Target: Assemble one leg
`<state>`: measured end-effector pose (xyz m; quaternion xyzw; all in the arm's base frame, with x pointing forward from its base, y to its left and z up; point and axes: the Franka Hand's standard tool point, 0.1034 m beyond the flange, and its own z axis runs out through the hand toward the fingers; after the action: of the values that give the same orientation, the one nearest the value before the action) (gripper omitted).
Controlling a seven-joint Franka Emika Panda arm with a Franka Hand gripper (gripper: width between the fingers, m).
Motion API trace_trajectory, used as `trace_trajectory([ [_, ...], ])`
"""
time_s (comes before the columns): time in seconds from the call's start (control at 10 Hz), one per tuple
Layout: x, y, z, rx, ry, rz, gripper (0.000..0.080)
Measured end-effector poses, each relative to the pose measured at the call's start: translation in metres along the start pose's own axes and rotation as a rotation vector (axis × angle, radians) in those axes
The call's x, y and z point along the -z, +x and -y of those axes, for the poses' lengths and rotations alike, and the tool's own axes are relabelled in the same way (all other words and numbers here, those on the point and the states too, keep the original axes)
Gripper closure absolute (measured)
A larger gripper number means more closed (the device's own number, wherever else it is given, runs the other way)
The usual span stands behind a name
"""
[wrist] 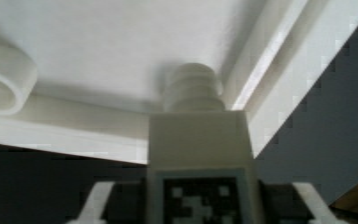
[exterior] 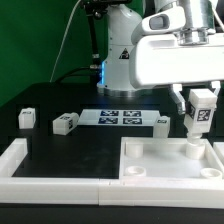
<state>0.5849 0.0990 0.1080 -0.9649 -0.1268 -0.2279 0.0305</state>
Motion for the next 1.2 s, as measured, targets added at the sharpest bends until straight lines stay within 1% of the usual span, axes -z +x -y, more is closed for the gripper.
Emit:
trace_trajectory([
  [0.1,-0.003,0.006,0.0,-0.001,0.001,-0.006,0.0511],
  [0.2,-0.007,0.01,-0.002,-0.003,-0.005,-0.032,0.0511],
  [0.4,-0.015,0.017,0.0,-0.003,0.001,-0.032,0.0511],
  [0.5,-0.019,0.019,-0.002,-0.004,-0.009,-0.065,0.0511],
  [0.6,-0.023,0.016,-0.002,-0.005,-0.01,-0.068,0.0511],
  [0.7,-0.026,0.016,-0.004,-0.006,-0.022,-0.109,0.0511],
  [0.8,-0.028,0.013,0.002,-0.001,-0.02,-0.109,0.0511],
  [0.9,-0.028,0.014,-0.001,-0.001,-0.029,-0.136,0.0511],
  [1.1,-0.029,0.013,-0.001,-0.001,-0.028,-0.13,0.0511],
  [1.2,-0.029,0.014,-0.004,-0.003,-0.033,-0.143,0.0511],
])
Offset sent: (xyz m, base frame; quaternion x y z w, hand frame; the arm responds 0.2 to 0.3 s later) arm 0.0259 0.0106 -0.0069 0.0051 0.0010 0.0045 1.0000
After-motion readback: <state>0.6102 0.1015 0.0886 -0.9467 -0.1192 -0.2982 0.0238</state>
